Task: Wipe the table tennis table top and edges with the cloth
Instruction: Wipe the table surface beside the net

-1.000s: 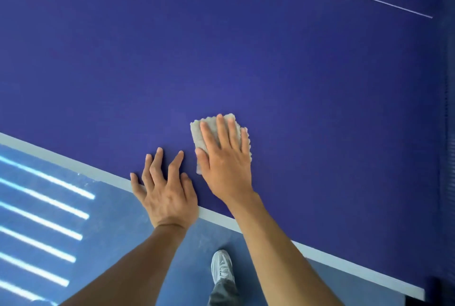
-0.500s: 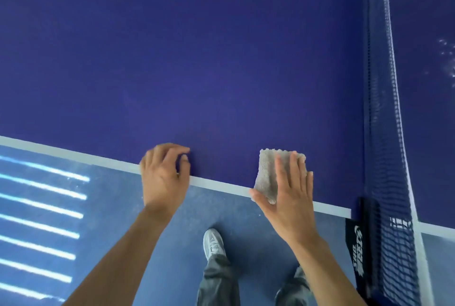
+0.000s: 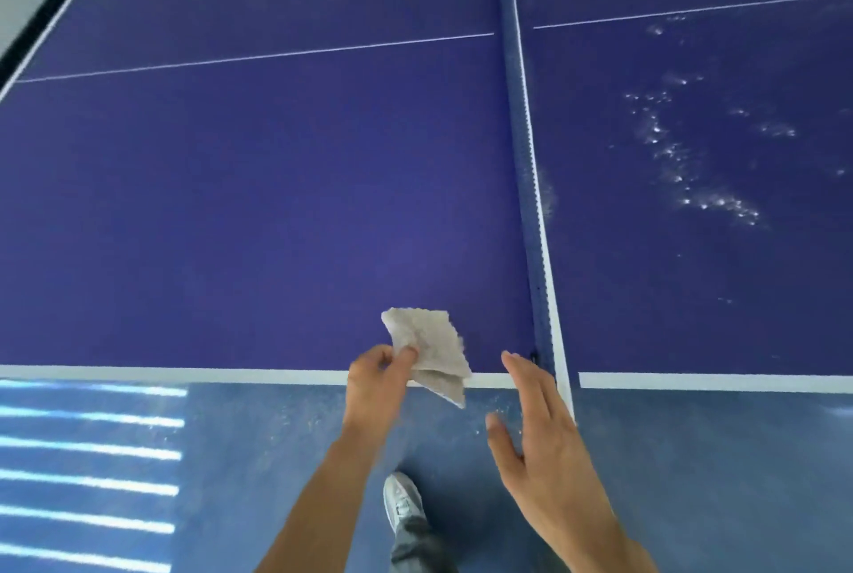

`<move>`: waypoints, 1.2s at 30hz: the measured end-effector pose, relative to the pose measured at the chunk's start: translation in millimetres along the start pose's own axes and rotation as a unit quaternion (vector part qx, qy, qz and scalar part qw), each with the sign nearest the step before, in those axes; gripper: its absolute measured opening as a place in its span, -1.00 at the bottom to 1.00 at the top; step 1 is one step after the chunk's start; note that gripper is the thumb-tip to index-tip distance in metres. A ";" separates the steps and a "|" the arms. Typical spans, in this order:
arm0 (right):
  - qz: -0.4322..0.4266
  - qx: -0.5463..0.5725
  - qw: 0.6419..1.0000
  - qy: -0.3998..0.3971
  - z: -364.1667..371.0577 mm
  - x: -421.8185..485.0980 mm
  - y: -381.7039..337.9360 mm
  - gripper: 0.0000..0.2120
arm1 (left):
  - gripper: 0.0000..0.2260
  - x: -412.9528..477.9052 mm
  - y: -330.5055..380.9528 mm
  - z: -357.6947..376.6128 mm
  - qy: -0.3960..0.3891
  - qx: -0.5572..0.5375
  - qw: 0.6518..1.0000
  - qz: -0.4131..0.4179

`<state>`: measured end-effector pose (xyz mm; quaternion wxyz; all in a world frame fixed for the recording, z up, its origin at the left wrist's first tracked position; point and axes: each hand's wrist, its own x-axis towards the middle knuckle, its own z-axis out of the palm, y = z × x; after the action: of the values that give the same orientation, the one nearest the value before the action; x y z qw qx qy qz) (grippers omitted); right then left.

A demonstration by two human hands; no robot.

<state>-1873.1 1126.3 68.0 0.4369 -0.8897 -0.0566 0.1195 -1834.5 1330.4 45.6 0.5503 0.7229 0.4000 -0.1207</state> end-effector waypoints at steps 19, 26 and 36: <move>0.204 0.158 0.964 0.058 -200.4 105.9 144.3 -0.88 | -0.89 -135.3 104.1 179.6 -0.056 0.223 0.935 0.271; 0.024 -0.229 0.972 0.045 -179.9 131.4 203.8 -0.22 | -0.67 -40.1 109.7 226.0 -0.019 0.473 0.808 0.351; -0.146 -0.446 0.880 -0.074 -146.3 133.4 238.3 -0.42 | -0.57 58.4 87.8 213.5 0.026 0.569 0.777 0.267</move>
<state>-1706.9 896.1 -56.0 0.0006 -0.9606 -0.2655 0.0817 -1677.3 1159.4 -6.9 0.0378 0.9851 0.0633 -0.1556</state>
